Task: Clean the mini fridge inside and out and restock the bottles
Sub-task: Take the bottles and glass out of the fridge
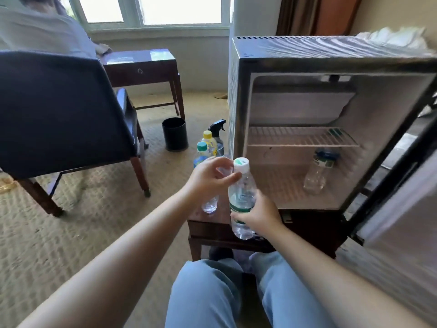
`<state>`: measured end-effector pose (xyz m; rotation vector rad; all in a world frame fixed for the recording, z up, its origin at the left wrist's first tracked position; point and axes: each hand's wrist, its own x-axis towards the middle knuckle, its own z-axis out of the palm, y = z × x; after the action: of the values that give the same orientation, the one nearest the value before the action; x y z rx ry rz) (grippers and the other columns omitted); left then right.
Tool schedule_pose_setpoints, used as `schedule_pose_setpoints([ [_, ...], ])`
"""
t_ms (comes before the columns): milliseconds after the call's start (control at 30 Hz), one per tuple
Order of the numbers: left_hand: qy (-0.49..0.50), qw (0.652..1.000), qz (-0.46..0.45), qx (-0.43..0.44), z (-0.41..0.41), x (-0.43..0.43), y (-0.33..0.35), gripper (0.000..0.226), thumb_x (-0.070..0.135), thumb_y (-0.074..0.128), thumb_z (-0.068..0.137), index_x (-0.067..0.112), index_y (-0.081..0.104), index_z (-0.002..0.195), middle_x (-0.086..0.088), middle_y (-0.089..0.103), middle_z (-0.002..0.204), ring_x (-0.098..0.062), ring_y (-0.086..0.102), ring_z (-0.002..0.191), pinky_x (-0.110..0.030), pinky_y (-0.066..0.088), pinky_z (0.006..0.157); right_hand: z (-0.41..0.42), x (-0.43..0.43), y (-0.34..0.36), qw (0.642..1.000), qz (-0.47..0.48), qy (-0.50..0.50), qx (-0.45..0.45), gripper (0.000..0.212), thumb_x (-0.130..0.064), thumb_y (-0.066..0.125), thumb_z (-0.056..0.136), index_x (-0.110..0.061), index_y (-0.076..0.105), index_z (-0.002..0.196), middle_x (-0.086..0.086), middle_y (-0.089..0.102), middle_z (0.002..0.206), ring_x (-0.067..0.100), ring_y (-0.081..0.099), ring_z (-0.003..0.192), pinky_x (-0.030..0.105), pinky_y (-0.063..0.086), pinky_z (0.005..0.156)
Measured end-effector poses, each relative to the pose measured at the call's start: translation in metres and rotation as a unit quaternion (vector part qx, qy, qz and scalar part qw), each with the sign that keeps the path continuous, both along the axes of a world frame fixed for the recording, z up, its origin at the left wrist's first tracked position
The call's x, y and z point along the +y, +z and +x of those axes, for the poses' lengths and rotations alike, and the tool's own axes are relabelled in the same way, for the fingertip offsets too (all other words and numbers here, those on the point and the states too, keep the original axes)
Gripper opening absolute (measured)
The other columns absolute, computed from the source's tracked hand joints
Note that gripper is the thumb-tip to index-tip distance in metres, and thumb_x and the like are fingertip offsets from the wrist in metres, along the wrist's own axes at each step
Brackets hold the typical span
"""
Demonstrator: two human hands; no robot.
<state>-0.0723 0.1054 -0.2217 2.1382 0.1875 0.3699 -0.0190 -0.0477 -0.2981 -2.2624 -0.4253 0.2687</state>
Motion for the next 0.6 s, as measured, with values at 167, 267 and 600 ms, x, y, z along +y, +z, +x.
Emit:
schedule_pose_setpoints([
  [167,0.004,0.994,0.111,0.002,-0.018,0.021,0.031,0.038,0.036,0.077,0.077,0.023,0.065,0.110,0.008,0.064,0.105,-0.010,0.064,0.079,-0.016,0.048,0.071,-0.011,0.024,0.018,0.997,-0.012,0.070,-0.016,0.064,-0.036,0.087,0.062,-0.023,0.053,0.114,-0.007,0.066,0.107,0.014,0.062,0.099,0.028,0.049,0.080],
  [267,0.013,0.989,0.146,0.011,-0.015,0.034,0.042,0.034,0.038,0.076,0.078,0.023,0.064,0.106,0.012,0.062,0.091,0.000,0.058,0.064,-0.009,0.045,0.055,-0.009,0.028,0.018,0.994,-0.017,0.110,-0.022,0.071,-0.040,0.087,0.063,-0.026,0.049,0.121,-0.009,0.063,0.112,0.013,0.059,0.103,0.031,0.049,0.087],
  [600,0.136,0.967,0.196,-0.086,0.057,0.064,0.073,0.036,0.042,0.070,0.082,0.016,0.063,0.106,0.007,0.060,0.098,-0.012,0.054,0.088,-0.026,0.040,0.074,0.041,-0.046,-0.021,0.989,-0.143,0.032,0.007,0.055,-0.036,0.075,0.079,-0.027,0.051,0.128,-0.007,0.057,0.130,0.013,0.055,0.117,0.025,0.045,0.093],
])
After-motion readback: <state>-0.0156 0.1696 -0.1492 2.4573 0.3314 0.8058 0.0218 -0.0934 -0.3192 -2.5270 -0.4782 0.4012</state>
